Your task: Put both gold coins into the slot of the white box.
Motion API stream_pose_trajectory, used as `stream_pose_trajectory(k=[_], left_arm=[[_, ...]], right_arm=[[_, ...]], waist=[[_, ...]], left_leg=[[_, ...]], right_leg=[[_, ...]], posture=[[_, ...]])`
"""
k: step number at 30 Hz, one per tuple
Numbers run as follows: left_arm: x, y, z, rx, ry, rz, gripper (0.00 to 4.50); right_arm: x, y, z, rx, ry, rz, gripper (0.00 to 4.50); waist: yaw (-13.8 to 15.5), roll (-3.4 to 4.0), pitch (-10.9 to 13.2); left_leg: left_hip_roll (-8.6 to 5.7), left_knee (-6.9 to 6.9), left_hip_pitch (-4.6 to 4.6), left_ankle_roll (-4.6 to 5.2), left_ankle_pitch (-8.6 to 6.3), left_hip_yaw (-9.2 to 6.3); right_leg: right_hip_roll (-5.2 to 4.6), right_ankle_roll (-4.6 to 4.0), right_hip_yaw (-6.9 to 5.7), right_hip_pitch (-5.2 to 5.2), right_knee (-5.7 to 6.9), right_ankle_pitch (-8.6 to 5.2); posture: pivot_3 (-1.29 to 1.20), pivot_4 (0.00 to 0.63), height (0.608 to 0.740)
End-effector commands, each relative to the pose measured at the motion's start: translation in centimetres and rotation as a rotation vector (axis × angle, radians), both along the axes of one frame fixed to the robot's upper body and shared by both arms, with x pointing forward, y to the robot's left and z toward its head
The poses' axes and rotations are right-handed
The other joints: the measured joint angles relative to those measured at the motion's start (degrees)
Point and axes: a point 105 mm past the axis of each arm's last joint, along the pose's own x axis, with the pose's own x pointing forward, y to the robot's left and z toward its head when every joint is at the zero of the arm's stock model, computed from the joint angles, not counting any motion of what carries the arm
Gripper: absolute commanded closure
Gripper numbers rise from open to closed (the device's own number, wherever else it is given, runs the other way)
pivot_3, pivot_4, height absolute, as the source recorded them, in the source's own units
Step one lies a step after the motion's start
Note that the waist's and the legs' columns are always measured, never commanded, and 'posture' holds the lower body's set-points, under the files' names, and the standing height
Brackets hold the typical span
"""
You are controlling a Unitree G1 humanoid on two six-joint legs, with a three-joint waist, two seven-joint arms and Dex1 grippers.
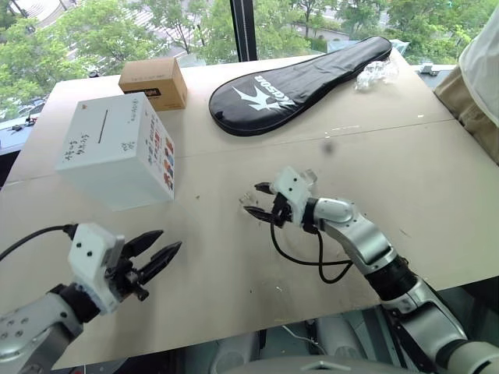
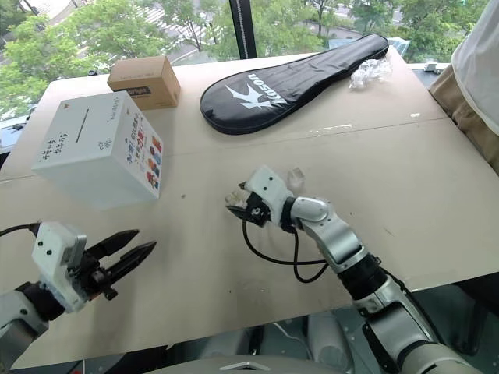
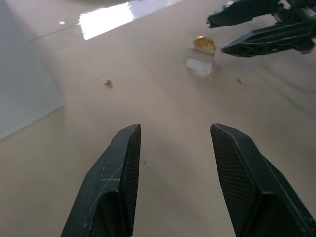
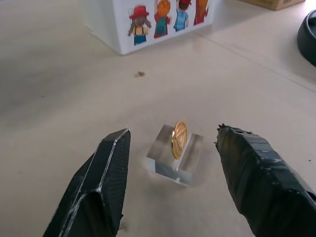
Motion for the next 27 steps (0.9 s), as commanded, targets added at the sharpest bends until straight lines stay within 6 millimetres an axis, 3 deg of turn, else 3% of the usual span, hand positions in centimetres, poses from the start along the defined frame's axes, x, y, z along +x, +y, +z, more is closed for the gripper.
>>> stream_pose_trajectory(k=[1,2,8,13,18,27], left_arm=[[-0.5,0.3,1.0,0.021,-0.058,-0.002,2.26],[-0.6,0.4,1.0,0.018,-0.055,0.001,2.26],[-0.7,0.4,1.0,0.007,-0.058,0.002,2.23],[-0.4,0.2,1.1,-0.021,-0.072,-0.005,2.23],[0.3,-0.5,2.1,-0.148,-0.135,0.008,2.23],[2.5,-4.6,6.1,-0.846,-0.275,-0.051,2.23]], right_arm=[[0.6,0.8,1.3,0.022,-0.067,-0.017,1.49],[0.7,1.0,1.3,0.028,-0.065,-0.019,1.49],[0.4,1.6,1.5,0.058,-0.061,-0.013,4.37],[0.2,1.4,1.7,0.079,-0.050,-0.006,4.44],[-0.4,1.4,4.2,0.247,0.046,0.026,4.44],[-3.4,1.1,11.3,0.648,0.433,0.253,4.44]], waist=[[0.0,-0.02,0.0],[-0.1,-0.02,0.0],[-0.3,-0.02,0.0],[-0.3,-0.02,0.0],[-0.3,-0.02,0.0],[-0.2,-0.05,-0.1]], left_leg=[[0.01,0.00,-0.01,0.00,0.00,-0.04],[0.02,-0.02,0.01,0.00,0.00,-0.03],[0.01,-0.02,0.01,0.00,0.00,0.01],[0.01,-0.02,0.02,0.00,0.00,0.00],[0.01,-0.03,0.02,0.00,0.00,0.00],[0.02,0.02,0.01,0.00,0.00,-0.09]], right_leg=[[0.01,0.00,-0.02,0.00,0.00,0.00],[0.02,0.00,-0.01,0.00,0.00,0.00],[0.02,0.00,0.01,0.00,0.00,0.00],[0.03,0.00,0.00,0.00,0.01,0.00],[0.03,0.00,-0.01,0.00,0.01,0.00],[-0.01,0.00,0.00,0.02,0.05,0.01]], posture=[[0.00,0.150,0.740],[0.00,0.150,0.740],[0.00,0.150,0.740],[0.00,0.150,0.740],[0.00,0.150,0.740],[0.00,0.150,0.740]])
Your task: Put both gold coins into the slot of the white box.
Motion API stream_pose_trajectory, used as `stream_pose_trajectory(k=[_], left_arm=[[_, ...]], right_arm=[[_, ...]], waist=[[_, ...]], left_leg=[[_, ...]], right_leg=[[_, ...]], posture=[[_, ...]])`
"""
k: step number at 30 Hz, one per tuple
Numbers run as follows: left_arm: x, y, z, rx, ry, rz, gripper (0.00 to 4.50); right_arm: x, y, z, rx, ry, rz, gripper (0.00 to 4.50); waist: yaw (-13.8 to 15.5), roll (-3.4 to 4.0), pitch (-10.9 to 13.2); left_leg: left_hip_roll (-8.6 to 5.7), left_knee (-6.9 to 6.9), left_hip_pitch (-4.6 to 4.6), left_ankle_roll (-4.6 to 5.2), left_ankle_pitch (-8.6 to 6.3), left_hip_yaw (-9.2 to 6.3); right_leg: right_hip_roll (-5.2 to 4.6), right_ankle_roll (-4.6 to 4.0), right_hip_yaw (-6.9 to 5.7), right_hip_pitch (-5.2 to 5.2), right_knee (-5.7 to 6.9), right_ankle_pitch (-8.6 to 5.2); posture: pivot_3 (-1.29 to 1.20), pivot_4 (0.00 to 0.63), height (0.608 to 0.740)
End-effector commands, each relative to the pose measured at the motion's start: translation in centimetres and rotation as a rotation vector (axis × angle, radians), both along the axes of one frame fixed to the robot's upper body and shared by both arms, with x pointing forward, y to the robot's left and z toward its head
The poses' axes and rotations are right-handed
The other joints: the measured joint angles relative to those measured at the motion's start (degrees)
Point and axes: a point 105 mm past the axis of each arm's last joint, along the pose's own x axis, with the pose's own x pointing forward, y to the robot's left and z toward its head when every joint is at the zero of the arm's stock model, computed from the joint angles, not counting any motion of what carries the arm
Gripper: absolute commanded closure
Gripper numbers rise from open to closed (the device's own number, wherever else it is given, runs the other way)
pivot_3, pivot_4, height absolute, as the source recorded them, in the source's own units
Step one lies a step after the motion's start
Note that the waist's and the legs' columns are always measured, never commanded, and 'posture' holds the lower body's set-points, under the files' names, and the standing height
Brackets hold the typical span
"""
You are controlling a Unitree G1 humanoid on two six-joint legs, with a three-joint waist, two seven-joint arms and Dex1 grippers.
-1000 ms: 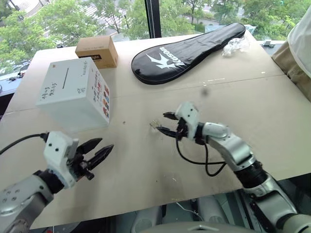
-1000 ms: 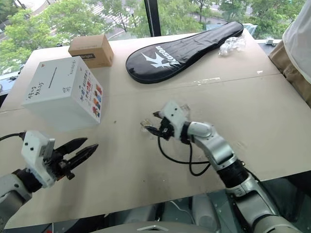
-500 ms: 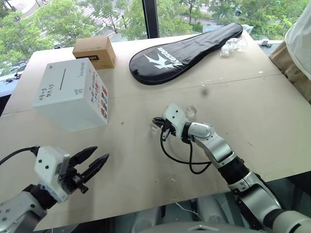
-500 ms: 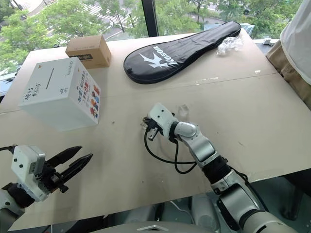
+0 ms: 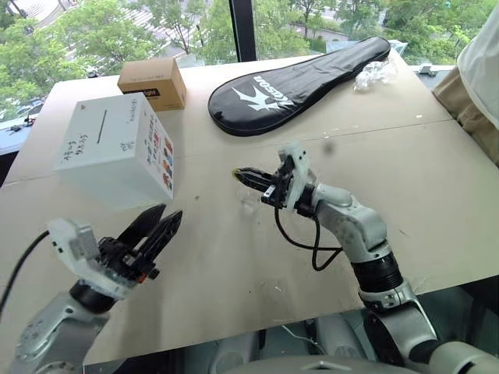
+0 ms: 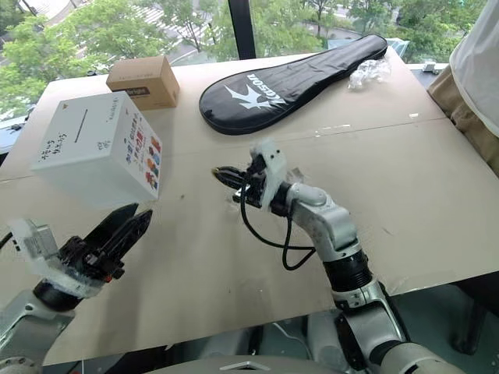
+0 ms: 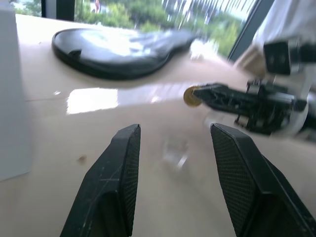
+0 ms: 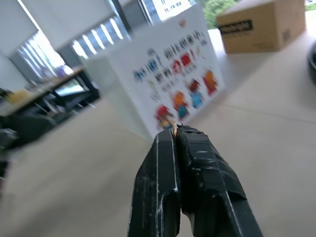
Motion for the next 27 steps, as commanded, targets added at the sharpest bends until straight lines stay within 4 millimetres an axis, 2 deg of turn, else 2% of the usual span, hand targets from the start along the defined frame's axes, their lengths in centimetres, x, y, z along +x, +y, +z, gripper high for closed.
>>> stream_pose_trajectory(k=[1,3,6,8,12,22,25,27], left_arm=[[0.3,-1.9,2.0,-0.224,-0.066,-0.080,2.23],[1.0,-2.3,2.4,-0.340,-0.085,-0.088,2.23],[1.7,-3.6,3.1,-0.435,-0.100,-0.147,2.23],[1.9,-4.5,3.5,-0.474,-0.111,-0.194,2.23],[2.3,-4.7,3.9,-0.544,-0.117,-0.220,2.23],[1.7,-6.0,4.3,-0.559,-0.116,-0.310,2.23],[1.6,-6.2,4.2,-0.559,-0.110,-0.323,2.99],[1.5,-6.2,4.1,-0.558,-0.106,-0.326,3.89]], right_arm=[[-2.0,0.2,3.8,0.156,0.045,0.138,4.44],[-3.0,0.3,5.4,0.231,0.070,0.210,4.44],[-4.1,0.2,6.6,0.286,0.089,0.285,4.44],[-4.4,0.2,6.7,0.286,0.092,0.302,4.44],[-4.9,0.2,6.8,0.285,0.090,0.339,4.44],[-5.3,0.3,7.0,0.289,0.084,0.357,4.44],[-5.3,0.3,7.0,0.291,0.086,0.356,4.50],[-5.3,0.3,7.0,0.291,0.087,0.356,4.50]], waist=[[0.0,-0.02,0.0],[-0.2,0.02,-0.1],[-0.2,0.00,-0.1],[-0.1,-0.02,-0.1],[-0.3,-0.02,-0.1],[-0.3,-0.01,-0.1],[-0.2,-0.02,-0.1],[-0.2,-0.02,-0.1]], left_leg=[[-0.01,0.02,0.00,0.00,0.00,0.00],[-0.01,0.01,0.02,0.00,0.00,0.01],[-0.02,0.01,0.01,0.00,0.00,0.03],[-0.04,0.02,0.00,0.00,0.00,0.02],[-0.04,0.03,0.02,0.00,0.00,0.09],[-0.04,0.03,0.01,0.00,0.00,0.09],[-0.04,0.03,0.01,0.00,0.00,0.08],[-0.04,0.03,0.01,0.00,0.00,0.08]], right_leg=[[0.00,0.00,-0.01,-0.01,0.03,0.00],[0.02,0.00,0.01,-0.02,0.04,0.00],[0.03,0.00,0.02,-0.03,0.04,0.00],[0.01,0.00,0.00,-0.02,0.04,0.00],[0.02,0.00,-0.01,-0.03,0.05,0.00],[0.04,0.00,-0.01,-0.05,0.06,0.00],[0.04,0.00,0.00,-0.05,0.05,0.00],[0.03,0.00,-0.01,-0.05,0.05,0.00]], posture=[[0.00,0.150,0.740],[0.00,0.150,0.740],[0.00,0.150,0.740],[0.00,0.150,0.740],[0.00,0.150,0.740],[0.00,0.150,0.740],[0.00,0.150,0.740],[0.00,0.150,0.740]])
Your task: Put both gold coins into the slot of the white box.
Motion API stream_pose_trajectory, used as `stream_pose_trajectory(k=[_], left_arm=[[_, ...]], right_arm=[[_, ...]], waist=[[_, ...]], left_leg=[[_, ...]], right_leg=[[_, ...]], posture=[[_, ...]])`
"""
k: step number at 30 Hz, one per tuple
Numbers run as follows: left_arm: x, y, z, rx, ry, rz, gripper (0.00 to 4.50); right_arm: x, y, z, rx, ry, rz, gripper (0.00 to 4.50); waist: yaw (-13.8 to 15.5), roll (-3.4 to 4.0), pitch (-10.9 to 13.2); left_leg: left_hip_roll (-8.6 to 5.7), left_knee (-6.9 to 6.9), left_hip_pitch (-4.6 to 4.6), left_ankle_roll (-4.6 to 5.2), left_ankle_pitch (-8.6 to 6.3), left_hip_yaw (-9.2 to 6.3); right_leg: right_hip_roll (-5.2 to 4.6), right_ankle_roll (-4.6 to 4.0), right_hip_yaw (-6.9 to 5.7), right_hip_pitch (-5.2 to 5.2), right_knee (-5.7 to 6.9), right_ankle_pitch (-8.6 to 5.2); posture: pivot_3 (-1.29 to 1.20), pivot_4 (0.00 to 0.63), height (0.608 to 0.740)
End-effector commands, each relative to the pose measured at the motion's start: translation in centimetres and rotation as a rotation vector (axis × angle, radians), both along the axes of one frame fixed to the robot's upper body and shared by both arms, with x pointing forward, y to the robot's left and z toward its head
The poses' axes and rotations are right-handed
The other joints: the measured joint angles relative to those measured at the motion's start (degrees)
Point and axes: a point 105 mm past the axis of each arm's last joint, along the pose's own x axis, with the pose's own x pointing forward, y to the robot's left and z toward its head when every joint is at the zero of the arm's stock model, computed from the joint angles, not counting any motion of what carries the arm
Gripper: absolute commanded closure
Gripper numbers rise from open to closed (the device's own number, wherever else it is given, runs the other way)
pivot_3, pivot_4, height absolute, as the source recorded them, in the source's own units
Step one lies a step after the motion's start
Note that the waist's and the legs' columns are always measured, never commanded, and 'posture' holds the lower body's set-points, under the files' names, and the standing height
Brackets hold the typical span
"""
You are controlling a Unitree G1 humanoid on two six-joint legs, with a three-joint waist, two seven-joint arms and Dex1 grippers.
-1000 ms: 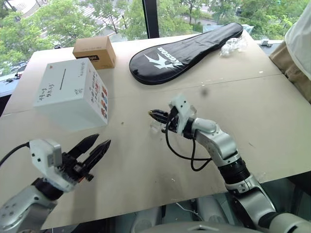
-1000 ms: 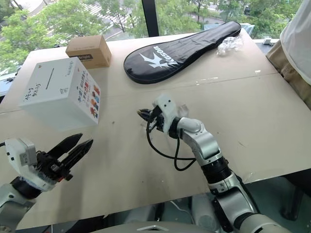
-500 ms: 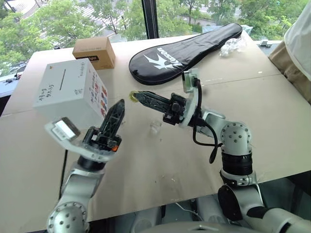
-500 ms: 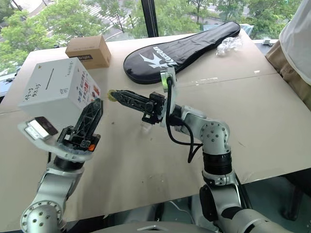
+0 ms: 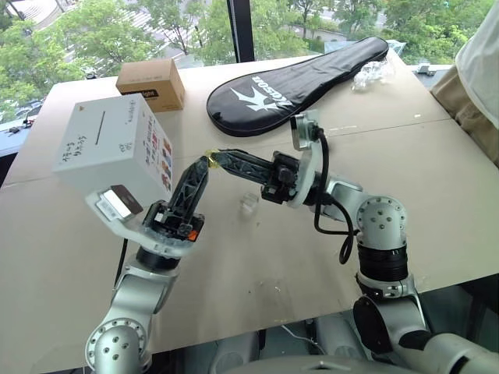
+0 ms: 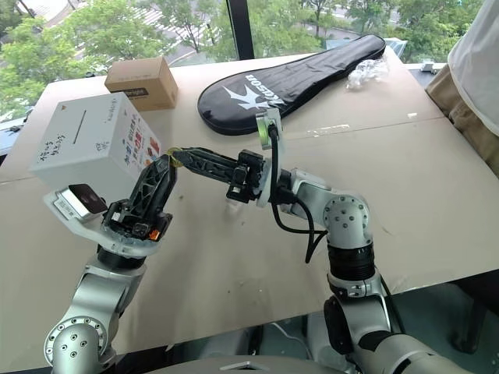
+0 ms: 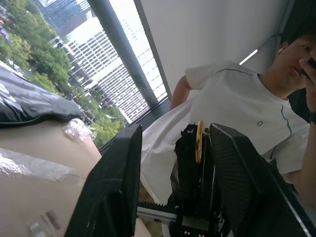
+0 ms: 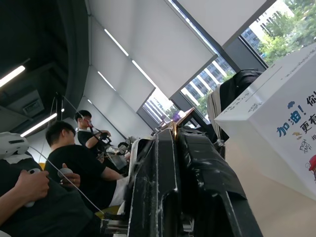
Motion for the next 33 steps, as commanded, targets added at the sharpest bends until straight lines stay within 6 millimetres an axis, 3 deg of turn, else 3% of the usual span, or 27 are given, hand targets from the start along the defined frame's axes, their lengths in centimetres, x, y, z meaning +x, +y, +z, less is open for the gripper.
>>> stream_pose_trajectory(k=[1,28,29,33], left_arm=[[-0.7,-0.4,0.6,0.000,-0.033,-0.024,4.41],[-1.1,-1.1,0.3,-0.017,-0.009,-0.109,4.47],[-1.1,-1.0,0.2,-0.016,-0.009,-0.107,4.50],[-0.8,-0.5,0.4,-0.016,-0.017,-0.074,4.50]], right_arm=[[-1.2,0.1,1.7,0.052,-0.063,0.039,4.50],[-2.0,0.2,1.5,0.047,-0.061,0.096,4.50],[-2.0,0.2,1.5,0.048,-0.059,0.097,3.86],[-0.9,0.1,1.9,0.085,-0.033,0.013,2.13]], waist=[[0.0,0.00,0.0],[0.0,0.01,0.0],[0.0,0.01,0.0],[0.0,0.01,0.0]], left_leg=[[0.00,0.00,0.00,0.00,0.00,0.00],[0.00,-0.02,0.00,0.00,0.00,0.00],[0.00,-0.02,0.00,0.00,0.00,0.00],[0.01,-0.03,0.00,0.00,0.00,0.00]], right_leg=[[0.00,0.00,0.00,0.00,-0.01,0.00],[0.01,0.00,0.01,-0.01,-0.01,0.00],[0.01,0.00,0.01,-0.01,-0.01,0.00],[0.01,0.00,0.01,-0.01,-0.01,0.00]], posture=[[0.00,0.150,0.740],[0.00,0.150,0.740],[0.00,0.150,0.740],[0.00,0.150,0.740]])
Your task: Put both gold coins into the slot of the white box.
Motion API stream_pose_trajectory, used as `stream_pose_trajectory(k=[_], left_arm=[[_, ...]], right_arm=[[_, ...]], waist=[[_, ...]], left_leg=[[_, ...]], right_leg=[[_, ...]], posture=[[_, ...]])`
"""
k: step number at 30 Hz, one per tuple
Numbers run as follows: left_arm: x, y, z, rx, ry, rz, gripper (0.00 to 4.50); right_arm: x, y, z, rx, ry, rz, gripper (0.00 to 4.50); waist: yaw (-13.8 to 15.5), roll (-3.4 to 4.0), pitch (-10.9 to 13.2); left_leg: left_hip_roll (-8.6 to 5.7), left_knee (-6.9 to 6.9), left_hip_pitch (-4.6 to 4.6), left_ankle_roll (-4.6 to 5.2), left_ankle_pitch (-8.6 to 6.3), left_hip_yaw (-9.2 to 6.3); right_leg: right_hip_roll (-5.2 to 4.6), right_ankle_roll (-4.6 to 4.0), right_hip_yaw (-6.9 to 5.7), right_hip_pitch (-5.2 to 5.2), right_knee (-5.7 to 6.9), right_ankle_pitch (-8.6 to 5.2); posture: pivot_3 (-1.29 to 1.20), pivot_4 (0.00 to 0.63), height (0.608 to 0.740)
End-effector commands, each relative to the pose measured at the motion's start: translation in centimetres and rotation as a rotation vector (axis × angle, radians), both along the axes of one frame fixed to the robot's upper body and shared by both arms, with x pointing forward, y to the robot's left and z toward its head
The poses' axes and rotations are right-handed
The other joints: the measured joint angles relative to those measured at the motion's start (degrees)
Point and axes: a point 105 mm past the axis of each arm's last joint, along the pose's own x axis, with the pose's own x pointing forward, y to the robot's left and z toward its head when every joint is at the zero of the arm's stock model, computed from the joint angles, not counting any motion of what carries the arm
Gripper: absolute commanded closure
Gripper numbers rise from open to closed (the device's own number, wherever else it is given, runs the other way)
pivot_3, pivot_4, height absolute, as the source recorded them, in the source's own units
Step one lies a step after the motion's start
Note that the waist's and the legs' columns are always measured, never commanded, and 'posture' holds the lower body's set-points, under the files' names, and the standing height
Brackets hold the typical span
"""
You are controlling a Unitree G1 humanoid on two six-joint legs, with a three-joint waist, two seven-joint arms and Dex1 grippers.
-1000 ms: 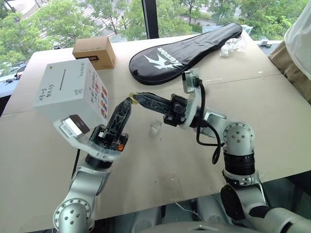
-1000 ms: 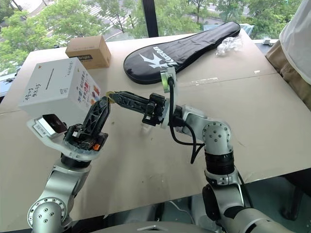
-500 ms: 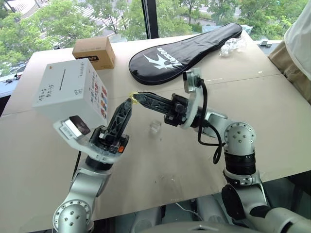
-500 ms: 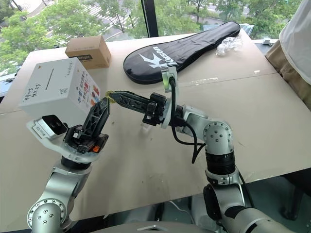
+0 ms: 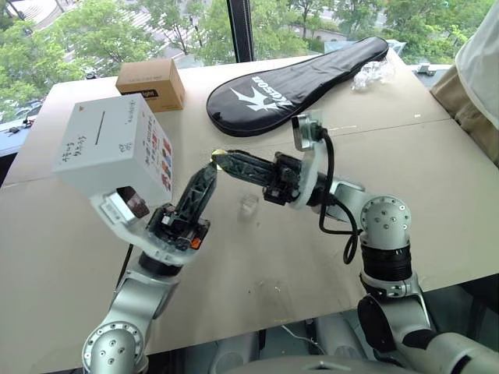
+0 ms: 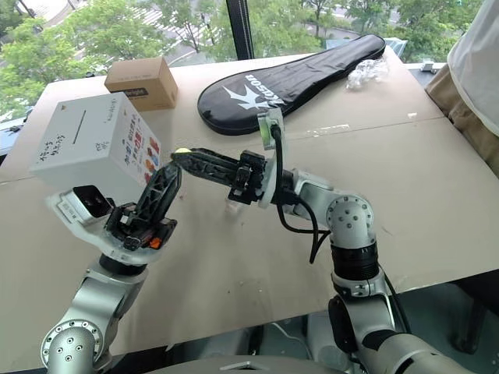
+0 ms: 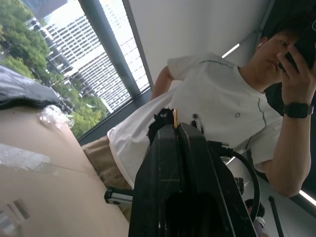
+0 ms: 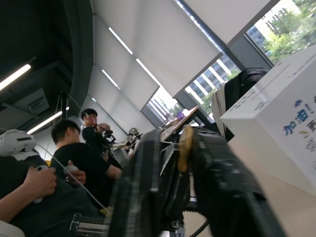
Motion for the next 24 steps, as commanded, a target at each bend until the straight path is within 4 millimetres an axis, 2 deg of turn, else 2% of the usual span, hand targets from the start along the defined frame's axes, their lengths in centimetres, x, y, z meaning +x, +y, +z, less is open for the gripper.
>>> stream_pose_trajectory(k=[1,6,10,14,16,18,21,24], left_arm=[[0.0,0.7,0.5,0.004,-0.027,0.040,4.50],[0.2,1.9,1.2,0.010,-0.049,0.109,4.50],[0.8,3.2,2.4,0.104,-0.080,0.233,4.50],[3.4,6.8,5.5,0.354,-0.113,0.576,4.50],[4.4,8.8,7.6,0.516,-0.166,0.772,4.50],[5.4,10.7,8.9,0.643,-0.167,0.930,4.50],[7.0,13.0,9.0,0.912,-0.102,1.103,4.50],[7.6,14.7,8.4,1.041,-0.002,1.201,4.50]], right_arm=[[0.0,-0.3,1.6,0.082,-0.024,-0.043,2.13],[0.7,-1.4,1.4,0.098,-0.015,-0.105,2.13],[2.0,-3.2,1.2,0.081,-0.051,-0.205,2.13],[3.1,-5.0,1.1,-0.123,-0.401,-0.356,2.13],[3.1,-5.5,1.6,-0.177,-0.581,-0.375,2.13],[3.0,-5.7,1.7,-0.213,-0.696,-0.355,2.13],[3.1,-5.7,2.4,-0.226,-0.793,-0.344,2.13],[3.5,-5.7,3.7,-0.213,-0.836,-0.364,2.13]], waist=[[0.1,0.00,0.0],[0.2,0.00,0.0],[0.1,0.00,0.0],[0.6,-0.01,0.0],[0.6,-0.01,0.0],[0.0,-0.01,0.0],[-0.3,0.00,0.0],[-0.2,0.01,0.0]], left_leg=[[0.00,0.00,0.00,0.00,0.00,-0.01],[0.00,0.00,-0.01,0.00,0.00,-0.02],[0.00,0.00,-0.01,0.00,0.00,-0.03],[-0.04,0.06,-0.05,0.00,0.00,-0.07],[-0.05,0.08,-0.08,0.00,0.00,-0.08],[-0.04,-0.01,-0.04,0.00,0.00,0.00],[0.00,-0.18,0.00,-0.01,0.01,0.07],[-0.01,-0.20,-0.08,-0.01,0.00,0.08]], right_leg=[[0.00,0.00,0.00,0.00,0.00,0.00],[-0.01,0.00,-0.01,0.00,-0.03,0.00],[-0.01,0.00,0.00,0.00,-0.02,0.00],[-0.01,0.00,-0.23,0.02,-0.01,0.00],[-0.01,0.01,-0.28,0.02,-0.02,0.00],[0.02,0.01,-0.19,-0.01,-0.03,0.00],[0.08,0.01,-0.02,-0.12,-0.04,0.00],[0.05,0.01,0.02,-0.21,-0.04,0.00]], posture=[[0.00,0.150,0.740],[0.00,0.150,0.740],[0.00,0.150,0.740],[0.00,0.150,0.740],[0.00,0.150,0.740],[0.00,0.150,0.740],[0.00,0.150,0.740],[0.00,0.150,0.740]])
